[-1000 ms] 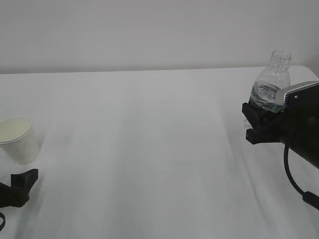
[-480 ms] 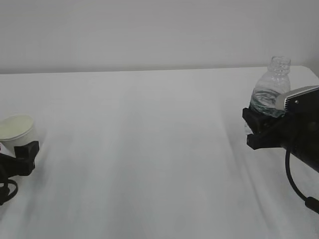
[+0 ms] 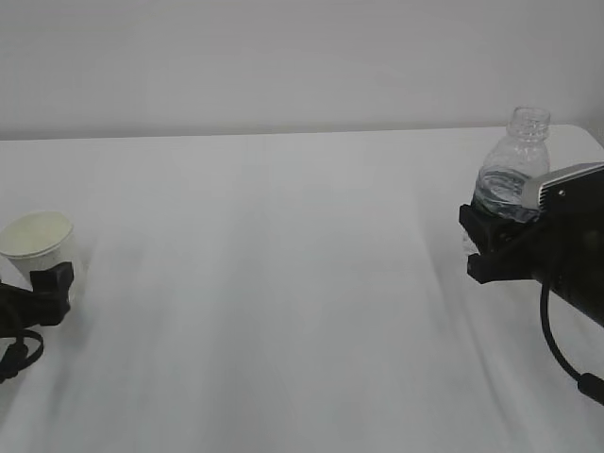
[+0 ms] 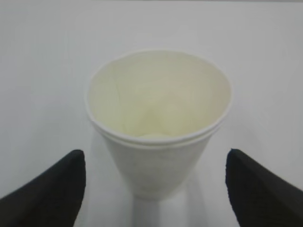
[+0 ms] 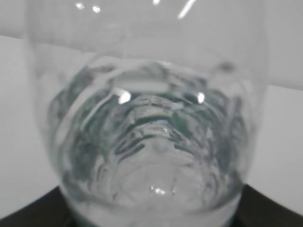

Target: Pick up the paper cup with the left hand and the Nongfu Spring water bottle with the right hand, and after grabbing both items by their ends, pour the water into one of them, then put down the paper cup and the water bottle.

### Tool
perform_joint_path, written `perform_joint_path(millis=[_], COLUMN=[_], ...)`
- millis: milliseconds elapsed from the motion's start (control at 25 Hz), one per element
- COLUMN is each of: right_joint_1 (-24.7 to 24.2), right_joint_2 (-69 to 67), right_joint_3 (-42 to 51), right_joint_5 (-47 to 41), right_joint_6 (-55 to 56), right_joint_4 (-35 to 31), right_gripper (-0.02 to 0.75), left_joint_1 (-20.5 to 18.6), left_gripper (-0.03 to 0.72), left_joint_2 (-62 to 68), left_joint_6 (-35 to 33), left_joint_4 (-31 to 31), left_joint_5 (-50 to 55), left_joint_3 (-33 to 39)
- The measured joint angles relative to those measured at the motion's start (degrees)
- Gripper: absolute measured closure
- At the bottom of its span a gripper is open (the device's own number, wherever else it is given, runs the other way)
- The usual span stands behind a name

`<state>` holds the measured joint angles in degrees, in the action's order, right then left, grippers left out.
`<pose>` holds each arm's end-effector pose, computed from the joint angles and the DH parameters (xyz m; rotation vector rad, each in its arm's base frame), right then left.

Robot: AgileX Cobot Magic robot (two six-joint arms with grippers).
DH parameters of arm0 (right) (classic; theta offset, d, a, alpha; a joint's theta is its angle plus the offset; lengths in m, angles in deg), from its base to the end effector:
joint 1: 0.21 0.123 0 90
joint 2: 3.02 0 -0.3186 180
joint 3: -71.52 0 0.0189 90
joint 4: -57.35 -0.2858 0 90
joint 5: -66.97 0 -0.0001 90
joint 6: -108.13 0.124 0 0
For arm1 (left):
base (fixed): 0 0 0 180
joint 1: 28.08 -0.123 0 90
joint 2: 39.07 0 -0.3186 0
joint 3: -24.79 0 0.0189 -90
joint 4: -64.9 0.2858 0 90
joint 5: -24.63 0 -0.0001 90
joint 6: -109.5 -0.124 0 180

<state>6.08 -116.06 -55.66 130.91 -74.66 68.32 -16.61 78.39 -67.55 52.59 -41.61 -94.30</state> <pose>0.3278 0.0575 0.1175 -0.3387 1.7525 0.1362 0.2853 -0.0332 0.0737 -0.0686 1.9566 -0.0302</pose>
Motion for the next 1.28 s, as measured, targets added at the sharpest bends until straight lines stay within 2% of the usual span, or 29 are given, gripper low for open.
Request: perform_joint_path(millis=[1280], right_joint_1=[0.0], right_joint_2=[0.0], right_joint_3=[0.0], right_joint_5=[0.0], right_joint_6=[0.0], right_joint_4=[0.2], right_gripper=[0.344], left_joint_1=[0.0], left_gripper=[-0.003], left_joint_2=[7.8], left_joint_6=[1.2], left_joint_4=[-2.7], left_joint_5=[0.0], left_joint_3=[-8.3])
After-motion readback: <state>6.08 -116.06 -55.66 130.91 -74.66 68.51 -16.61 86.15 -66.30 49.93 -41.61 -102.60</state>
